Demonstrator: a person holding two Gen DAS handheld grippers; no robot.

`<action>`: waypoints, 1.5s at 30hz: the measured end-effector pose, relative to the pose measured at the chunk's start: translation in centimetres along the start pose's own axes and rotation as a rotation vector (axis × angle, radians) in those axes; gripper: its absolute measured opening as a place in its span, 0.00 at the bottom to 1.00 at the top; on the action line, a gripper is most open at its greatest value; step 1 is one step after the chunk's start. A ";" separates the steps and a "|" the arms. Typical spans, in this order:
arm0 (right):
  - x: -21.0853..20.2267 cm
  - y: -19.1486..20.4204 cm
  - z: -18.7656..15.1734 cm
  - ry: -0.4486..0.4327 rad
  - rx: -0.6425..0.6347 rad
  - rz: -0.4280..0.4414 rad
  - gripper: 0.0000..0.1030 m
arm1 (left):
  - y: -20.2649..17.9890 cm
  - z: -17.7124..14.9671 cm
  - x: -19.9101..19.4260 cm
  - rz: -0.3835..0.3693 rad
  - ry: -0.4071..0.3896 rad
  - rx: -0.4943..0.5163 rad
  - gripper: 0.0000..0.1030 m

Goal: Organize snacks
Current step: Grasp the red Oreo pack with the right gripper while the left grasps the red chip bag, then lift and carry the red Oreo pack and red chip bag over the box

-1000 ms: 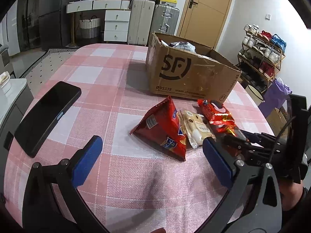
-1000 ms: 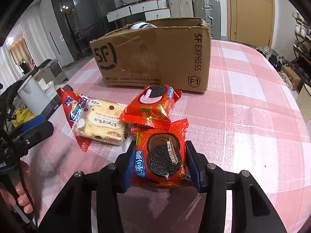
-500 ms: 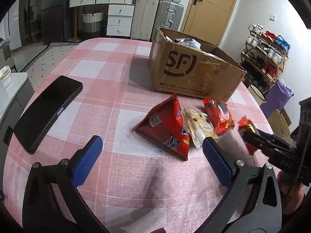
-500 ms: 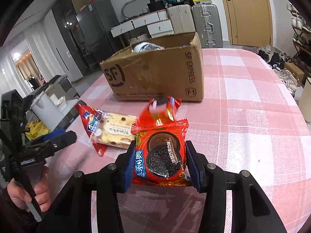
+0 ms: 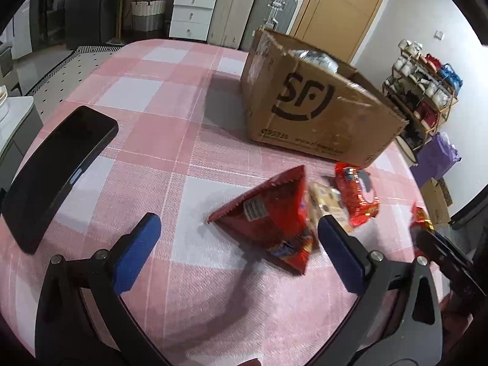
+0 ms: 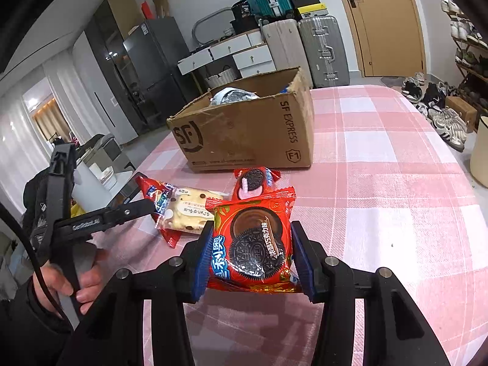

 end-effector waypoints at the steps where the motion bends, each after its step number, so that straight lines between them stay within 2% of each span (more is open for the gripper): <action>1: -0.1 -0.2 -0.1 0.000 0.004 0.002 0.46 | 0.0 0.1 0.4 -0.008 0.006 -0.002 1.00; 9: -0.4 -0.8 -0.4 -0.005 0.023 0.005 0.46 | -0.2 1.2 2.0 -0.065 0.037 -0.014 0.97; 12: -0.4 -0.8 -0.3 -0.007 0.024 0.008 0.46 | -0.2 1.1 2.5 -0.083 0.042 -0.014 0.89; 16: -0.4 -0.8 -0.3 -0.005 0.023 0.014 0.46 | -0.2 1.0 2.4 -0.096 0.039 -0.006 0.64; 21: -0.5 -0.7 -0.3 -0.004 0.024 0.018 0.46 | -0.1 0.8 2.2 -0.124 0.043 0.003 0.53; 23: -0.7 -0.5 -0.3 -0.007 0.022 0.017 0.46 | 0.2 0.8 2.2 -0.141 0.051 -0.012 0.52; 35: -2.0 1.9 -0.2 -0.025 -0.010 0.030 0.46 | 1.6 -0.6 0.0 -0.138 0.037 -0.019 0.50; 40: -2.2 2.5 -0.3 -0.026 -0.015 0.030 0.46 | 2.1 -0.8 -1.8 -0.126 0.010 -0.020 0.50; 45: -2.7 3.2 0.0 -0.030 -0.025 0.030 0.47 | 2.2 -0.2 -4.1 -0.148 -0.028 -0.015 0.50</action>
Point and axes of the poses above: each gripper's, at about its wrist camera, not at the fingertips, and x roughly the way its jaws point, y to its left, z to its top, the point moved 2 cm from there along x, roughly the way its jaws point, and after that the axes turned 14 degrees about z, right-handed, at the moved point
